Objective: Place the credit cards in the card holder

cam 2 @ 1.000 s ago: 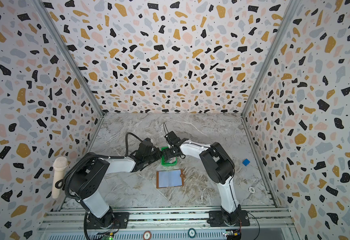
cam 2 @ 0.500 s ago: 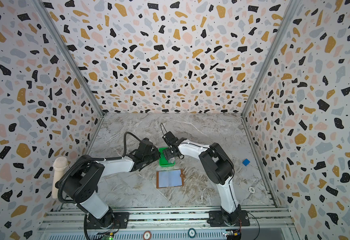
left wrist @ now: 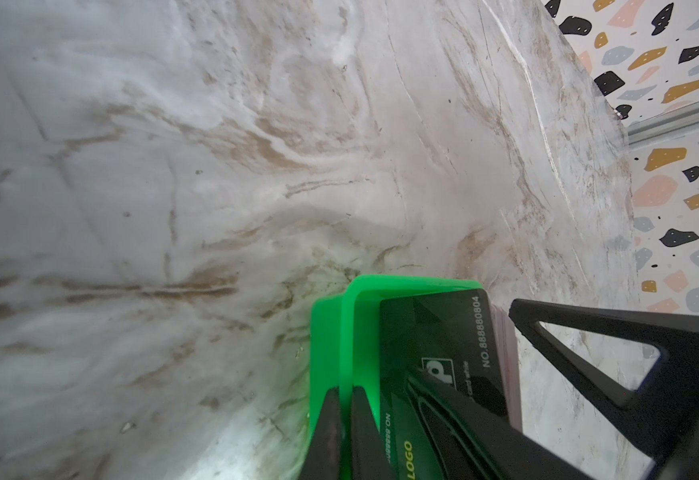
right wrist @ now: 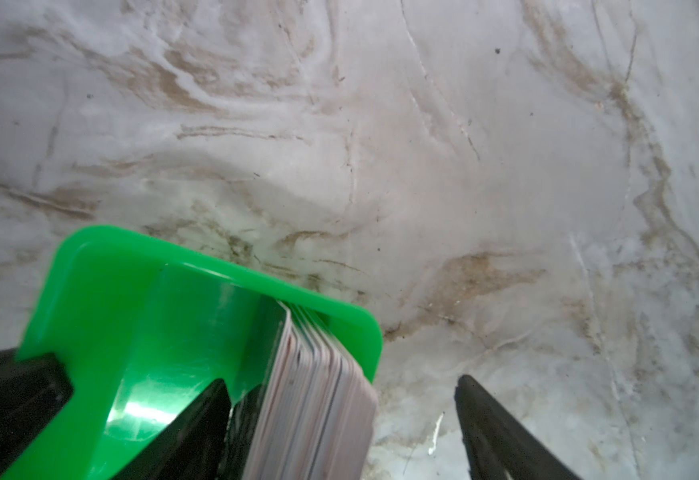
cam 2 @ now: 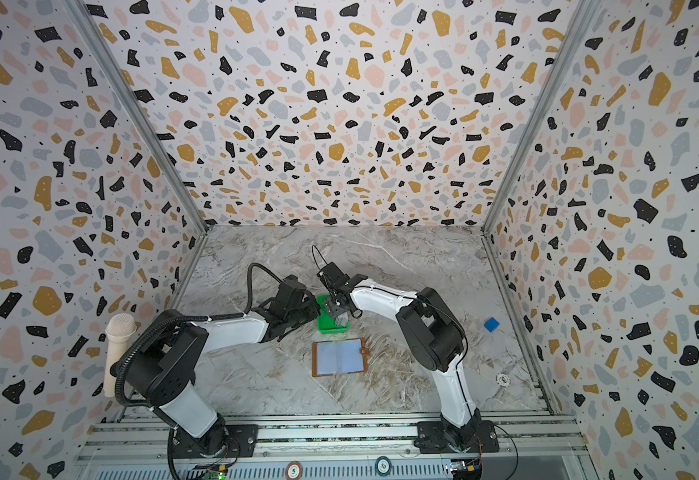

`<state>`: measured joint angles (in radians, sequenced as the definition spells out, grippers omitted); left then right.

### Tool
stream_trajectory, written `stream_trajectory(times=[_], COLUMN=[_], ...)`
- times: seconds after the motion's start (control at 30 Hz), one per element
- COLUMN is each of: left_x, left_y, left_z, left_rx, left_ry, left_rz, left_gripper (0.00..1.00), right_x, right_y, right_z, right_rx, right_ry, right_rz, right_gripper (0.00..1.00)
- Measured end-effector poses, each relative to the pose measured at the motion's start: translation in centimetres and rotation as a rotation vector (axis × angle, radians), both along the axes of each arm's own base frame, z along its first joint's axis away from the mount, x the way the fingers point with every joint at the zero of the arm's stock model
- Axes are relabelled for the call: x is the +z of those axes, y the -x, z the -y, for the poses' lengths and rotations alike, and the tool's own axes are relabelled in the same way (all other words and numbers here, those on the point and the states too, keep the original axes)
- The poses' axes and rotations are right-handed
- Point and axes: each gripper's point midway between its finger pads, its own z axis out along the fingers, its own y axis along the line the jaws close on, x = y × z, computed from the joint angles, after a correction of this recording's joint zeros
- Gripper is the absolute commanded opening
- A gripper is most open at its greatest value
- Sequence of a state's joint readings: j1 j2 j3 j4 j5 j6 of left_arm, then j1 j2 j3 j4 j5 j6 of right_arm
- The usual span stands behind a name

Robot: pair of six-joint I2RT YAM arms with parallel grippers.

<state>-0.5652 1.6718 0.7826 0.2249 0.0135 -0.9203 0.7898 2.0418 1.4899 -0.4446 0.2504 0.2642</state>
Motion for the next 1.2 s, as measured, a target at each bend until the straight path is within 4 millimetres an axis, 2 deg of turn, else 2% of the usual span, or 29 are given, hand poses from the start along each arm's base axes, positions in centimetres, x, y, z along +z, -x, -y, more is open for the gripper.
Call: stream_trajectory(times=[0.17,0.43,0.77,0.9,1.07,1.2], left_x=[0.0,0.0,0.0,0.0,0.0,0.0], left_y=[0.0,0.0,0.0,0.0,0.1,0.2], left_z=[0.0,0.0,0.0,0.0,0.1,0.2], left_rx=[0.000,0.000,0.001,0.002,0.002,0.002], left_ry=[0.000,0.000,-0.001,0.001,0.004,0.007], left_rz=[0.000,-0.001,-0.001,-0.002,-0.005,-0.007], left_gripper=[0.00,0.00,0.00,0.00,0.00,0.00], right_x=[0.5,0.7,3.6,3.5,3.1,1.9], right_y=[0.1,0.4,0.5,0.8,1.6,1.9], right_z=[0.0,-0.2,-0.5,-0.9,-1.9,-2.1], right_rx=[0.005,0.011,0.017,0.034,0.072,0.082], right_ry=[0.007,0.010,-0.043,-0.064,-0.104,-0.117], right_rz=[0.013,0.013,0.048,0.027,-0.023,-0.067], right_gripper=[0.81,0.81,0.78,0.84,0.85,0.83])
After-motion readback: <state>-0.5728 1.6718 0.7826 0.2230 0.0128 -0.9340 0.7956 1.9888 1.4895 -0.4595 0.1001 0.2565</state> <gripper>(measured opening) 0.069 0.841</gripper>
